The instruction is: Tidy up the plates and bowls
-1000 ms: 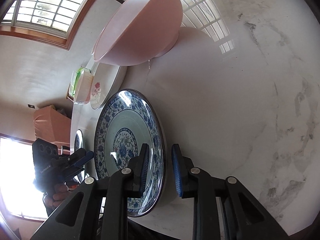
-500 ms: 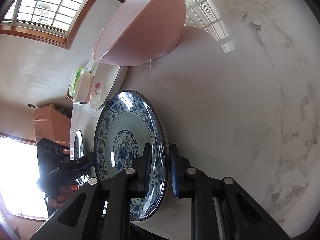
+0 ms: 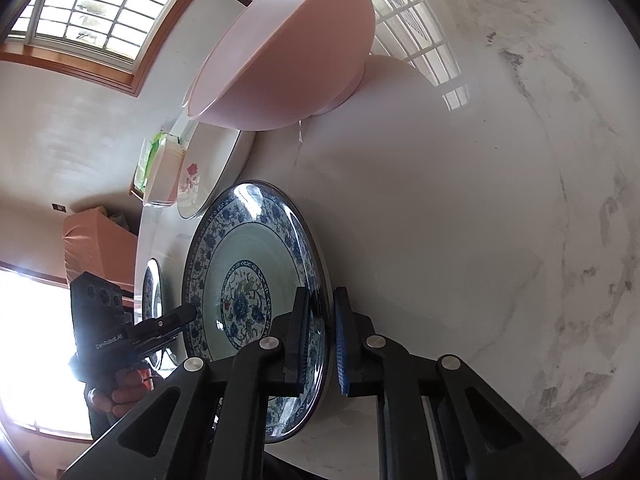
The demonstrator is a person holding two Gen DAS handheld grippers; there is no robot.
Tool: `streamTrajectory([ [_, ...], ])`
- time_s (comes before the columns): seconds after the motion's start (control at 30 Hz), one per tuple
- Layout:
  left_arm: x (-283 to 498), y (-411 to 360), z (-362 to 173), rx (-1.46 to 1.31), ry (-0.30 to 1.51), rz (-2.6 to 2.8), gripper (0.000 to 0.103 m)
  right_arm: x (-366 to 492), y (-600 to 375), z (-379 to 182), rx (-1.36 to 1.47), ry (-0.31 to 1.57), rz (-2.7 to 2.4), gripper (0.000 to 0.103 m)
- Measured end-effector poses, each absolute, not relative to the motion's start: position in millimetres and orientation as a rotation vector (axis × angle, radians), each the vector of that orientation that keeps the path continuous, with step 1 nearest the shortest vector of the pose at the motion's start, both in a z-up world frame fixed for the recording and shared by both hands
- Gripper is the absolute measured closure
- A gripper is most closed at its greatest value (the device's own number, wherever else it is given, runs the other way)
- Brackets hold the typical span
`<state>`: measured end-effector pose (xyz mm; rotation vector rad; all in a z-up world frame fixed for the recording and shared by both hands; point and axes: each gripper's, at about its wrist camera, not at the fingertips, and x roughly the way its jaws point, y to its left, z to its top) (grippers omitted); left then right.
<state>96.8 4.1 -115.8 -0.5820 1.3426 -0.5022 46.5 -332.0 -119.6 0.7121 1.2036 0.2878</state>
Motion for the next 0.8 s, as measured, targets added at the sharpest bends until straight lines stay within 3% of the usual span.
streamTrajectory([
  [0.8,88,19,-101,-0.564,1.283,-0.497,0.09,49,-309,-108,0.672,1.2,0.296,0.091],
])
